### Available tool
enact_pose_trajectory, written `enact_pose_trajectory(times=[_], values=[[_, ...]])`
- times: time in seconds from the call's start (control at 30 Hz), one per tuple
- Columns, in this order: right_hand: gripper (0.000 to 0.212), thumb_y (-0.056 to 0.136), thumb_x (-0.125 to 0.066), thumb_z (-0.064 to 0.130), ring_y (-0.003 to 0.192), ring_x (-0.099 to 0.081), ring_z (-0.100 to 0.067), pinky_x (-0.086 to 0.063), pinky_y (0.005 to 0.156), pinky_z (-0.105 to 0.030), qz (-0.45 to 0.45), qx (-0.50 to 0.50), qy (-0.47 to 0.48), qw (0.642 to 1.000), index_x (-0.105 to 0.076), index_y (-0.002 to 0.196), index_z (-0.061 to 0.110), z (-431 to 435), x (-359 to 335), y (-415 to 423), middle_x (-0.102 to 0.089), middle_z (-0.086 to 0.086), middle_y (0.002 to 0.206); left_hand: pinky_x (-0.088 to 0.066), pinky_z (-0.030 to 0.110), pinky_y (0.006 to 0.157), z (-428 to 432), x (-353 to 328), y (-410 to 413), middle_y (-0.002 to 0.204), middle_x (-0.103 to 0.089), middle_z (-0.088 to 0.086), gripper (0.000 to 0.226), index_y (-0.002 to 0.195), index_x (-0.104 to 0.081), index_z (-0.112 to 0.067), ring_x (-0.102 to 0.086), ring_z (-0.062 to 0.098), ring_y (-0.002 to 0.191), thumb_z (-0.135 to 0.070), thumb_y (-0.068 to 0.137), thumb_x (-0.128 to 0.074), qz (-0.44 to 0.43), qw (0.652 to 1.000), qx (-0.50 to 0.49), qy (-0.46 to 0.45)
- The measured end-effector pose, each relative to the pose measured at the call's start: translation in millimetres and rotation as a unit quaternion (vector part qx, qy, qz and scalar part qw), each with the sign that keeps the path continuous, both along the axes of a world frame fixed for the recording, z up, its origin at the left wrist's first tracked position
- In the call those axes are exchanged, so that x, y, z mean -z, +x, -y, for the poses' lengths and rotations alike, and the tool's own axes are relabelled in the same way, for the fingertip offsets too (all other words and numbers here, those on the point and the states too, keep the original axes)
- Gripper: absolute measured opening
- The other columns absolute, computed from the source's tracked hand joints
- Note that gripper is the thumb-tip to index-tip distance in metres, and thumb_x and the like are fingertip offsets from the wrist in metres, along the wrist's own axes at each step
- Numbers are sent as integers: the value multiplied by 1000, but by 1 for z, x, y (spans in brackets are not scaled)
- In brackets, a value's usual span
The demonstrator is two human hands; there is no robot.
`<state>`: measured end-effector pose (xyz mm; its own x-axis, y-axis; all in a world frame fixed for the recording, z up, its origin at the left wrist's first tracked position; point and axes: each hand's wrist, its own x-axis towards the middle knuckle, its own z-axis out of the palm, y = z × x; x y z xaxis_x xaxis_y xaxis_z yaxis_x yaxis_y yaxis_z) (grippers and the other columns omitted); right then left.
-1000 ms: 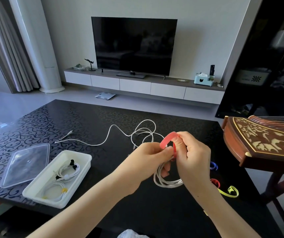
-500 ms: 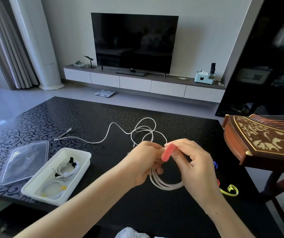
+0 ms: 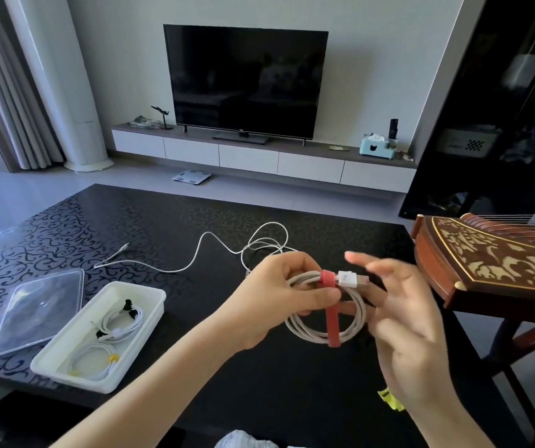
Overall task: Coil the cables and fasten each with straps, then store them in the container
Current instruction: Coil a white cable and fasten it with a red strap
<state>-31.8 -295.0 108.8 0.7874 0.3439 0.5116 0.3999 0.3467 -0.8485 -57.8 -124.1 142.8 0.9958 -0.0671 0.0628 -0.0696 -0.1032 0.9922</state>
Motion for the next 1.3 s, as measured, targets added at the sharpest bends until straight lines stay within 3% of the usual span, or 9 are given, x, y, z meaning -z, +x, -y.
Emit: enact_pose_trajectory(times=[0.13, 0.23, 0.47, 0.6, 0.77, 0.9, 1.03, 1.17, 1.3], values=[[20, 91, -49, 18, 78, -66, -29, -55, 68, -38, -164, 8, -58, 985, -57, 106, 6, -1, -15, 7, -64, -12, 84, -50, 34, 63, 2, 1, -4, 70, -68, 2, 16, 84, -57, -22, -59, 15, 62, -19, 80, -72, 95, 985, -54, 135], [41, 99, -33, 33, 68, -62, -25, -54, 66, -33, -221, -34, -214, 951, -67, 105, 10, 1, -25, 15, -61, -11, 66, -44, 22, 52, 6, 4, -7, 61, -63, -4, 17, 86, -52, -22, -51, 4, 51, -20, 84, -69, 135, 975, -64, 167], [25, 78, -62, 21, 71, -67, -16, -53, 61, -26, -253, -108, -237, 932, -73, 98, 10, 0, -37, 24, -71, -11, 90, -46, 25, 59, 3, 6, -14, 65, -65, -8, 21, 85, -50, -9, -56, 10, 58, -20, 85, -68, 94, 990, 43, 92], [44, 66, -71, 10, 76, -72, -21, -52, 82, -39, -184, -32, -229, 955, -65, 108, 23, -2, -42, 22, -74, -8, 79, -34, 26, 55, 1, 13, -13, 53, -36, -6, 22, 74, -42, -7, -32, 9, 52, -9, 95, -50, 32, 997, 76, -15], [34, 82, -68, 4, 75, -72, -9, -56, 67, -19, 10, 52, -273, 960, -64, 108, 25, -3, -39, 13, -74, 4, 78, -33, 25, 50, 3, 15, -7, 49, -34, -6, 26, 69, -44, -8, -30, 8, 46, -4, 93, -52, -31, 998, 30, -50], [11, 84, -69, 14, 83, -67, -4, -53, 73, -21, 246, 122, -337, 901, -74, 90, 21, -1, -23, 9, -71, 12, 83, -33, 22, 43, 6, 16, -1, 51, -34, -1, 30, 65, -43, -7, -31, 7, 41, 1, 93, -49, -108, 988, -8, -112], [22, 85, -59, 19, 90, -64, -9, -53, 77, -27, 373, 113, -347, 853, -74, 98, 8, 2, -7, 13, -71, 1, 95, -33, 20, 41, 5, 18, 4, 49, -35, 0, 31, 65, -43, -8, -32, 6, 39, 2, 94, -46, -157, 975, -13, -159], [28, 83, -57, 10, 97, -59, -14, -51, 82, -26, 409, 89, -396, 817, -70, 106, 1, 10, -1, 13, -68, -3, 100, -32, 20, 41, 8, 24, 8, 46, -36, -3, 32, 65, -43, -8, -31, 6, 39, 2, 95, -44, -175, 969, -21, -174], [24, 82, -62, 24, 93, -61, -11, -52, 79, -28, 335, 82, -387, 855, -73, 97, 8, 11, -6, 15, -68, 2, 95, -34, 20, 41, 13, 26, 10, 48, -35, -3, 31, 65, -43, -8, -32, 5, 39, 2, 94, -46, -138, 981, -18, -131]])
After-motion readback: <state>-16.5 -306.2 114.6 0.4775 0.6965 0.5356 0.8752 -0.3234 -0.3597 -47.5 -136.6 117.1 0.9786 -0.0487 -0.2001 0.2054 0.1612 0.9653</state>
